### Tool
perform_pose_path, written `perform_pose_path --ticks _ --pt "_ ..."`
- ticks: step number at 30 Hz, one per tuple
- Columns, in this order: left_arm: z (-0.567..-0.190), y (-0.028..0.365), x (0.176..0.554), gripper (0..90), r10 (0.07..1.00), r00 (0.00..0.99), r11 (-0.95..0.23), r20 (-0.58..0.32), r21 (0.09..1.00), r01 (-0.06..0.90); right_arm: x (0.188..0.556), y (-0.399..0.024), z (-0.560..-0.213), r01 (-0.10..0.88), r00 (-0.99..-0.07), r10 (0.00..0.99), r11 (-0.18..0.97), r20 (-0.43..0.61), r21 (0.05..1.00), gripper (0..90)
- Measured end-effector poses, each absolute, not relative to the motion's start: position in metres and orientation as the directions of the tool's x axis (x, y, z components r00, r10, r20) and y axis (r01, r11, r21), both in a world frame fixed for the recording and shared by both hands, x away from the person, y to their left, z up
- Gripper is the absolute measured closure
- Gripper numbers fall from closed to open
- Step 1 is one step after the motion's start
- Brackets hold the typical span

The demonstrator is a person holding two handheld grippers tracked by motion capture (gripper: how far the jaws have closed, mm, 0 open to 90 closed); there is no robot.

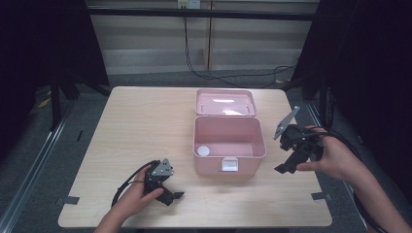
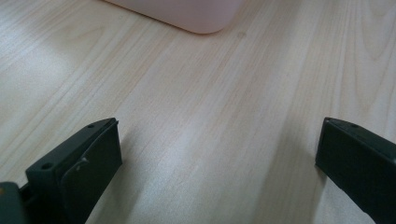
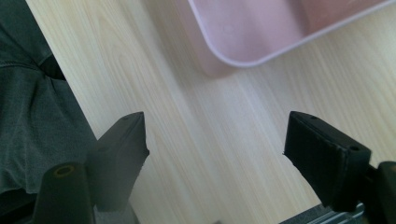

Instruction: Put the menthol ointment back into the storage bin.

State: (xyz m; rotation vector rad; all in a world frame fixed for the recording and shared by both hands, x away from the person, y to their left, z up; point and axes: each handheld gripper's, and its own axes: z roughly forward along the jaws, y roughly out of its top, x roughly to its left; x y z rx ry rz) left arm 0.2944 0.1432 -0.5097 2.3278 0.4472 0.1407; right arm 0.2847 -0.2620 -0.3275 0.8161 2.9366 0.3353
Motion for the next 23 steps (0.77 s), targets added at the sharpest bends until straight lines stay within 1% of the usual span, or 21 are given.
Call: perform_pose_path --ticks 3,7,9,13,15,19,20,23 --pt "-0.51 0.143 0.294 0.0 0.358 0.933 -0.659 -0.03 0.7 0.276 0.282 -0.265 -0.332 0.504 -0.853 0.521 0.834 -0.022 0.224 20.8" --pt "-0.51 0.143 0.294 0.0 0.358 0.933 -0.66 -0.03 0.699 0.276 0.274 -0.27 -0.345 0.515 -0.844 0.536 0.82 -0.018 0.25 20.5" --pt "-0.51 0.143 0.294 0.0 0.358 0.933 -0.66 -0.03 0.699 0.276 0.271 -0.27 -0.352 0.518 -0.841 0.54 0.818 -0.025 0.25 20.5" --pt "-0.51 0.143 0.294 0.0 0.358 0.933 -0.659 -0.03 0.7 0.276 0.268 -0.271 -0.365 0.524 -0.838 0.546 0.806 -0.004 0.275 20.6" --pt "-0.51 0.143 0.294 0.0 0.359 0.933 -0.659 -0.03 0.7 0.276 0.265 -0.271 -0.379 0.532 -0.83 0.558 0.801 -0.02 0.274 20.6" --pt "-0.51 0.143 0.294 0.0 0.359 0.933 -0.659 -0.031 0.7 0.276 0.262 -0.27 -0.392 0.537 -0.826 0.563 0.792 -0.007 0.292 20.6" --pt "-0.51 0.143 0.294 0.0 0.358 0.933 -0.659 -0.03 0.699 0.276 0.261 -0.269 -0.397 0.543 -0.822 0.569 0.781 0.005 0.308 20.8" --pt "-0.51 0.143 0.294 0.0 0.358 0.933 -0.66 -0.03 0.699 0.276 0.26 -0.269 -0.402 0.547 -0.82 0.571 0.769 0.03 0.331 21.3"
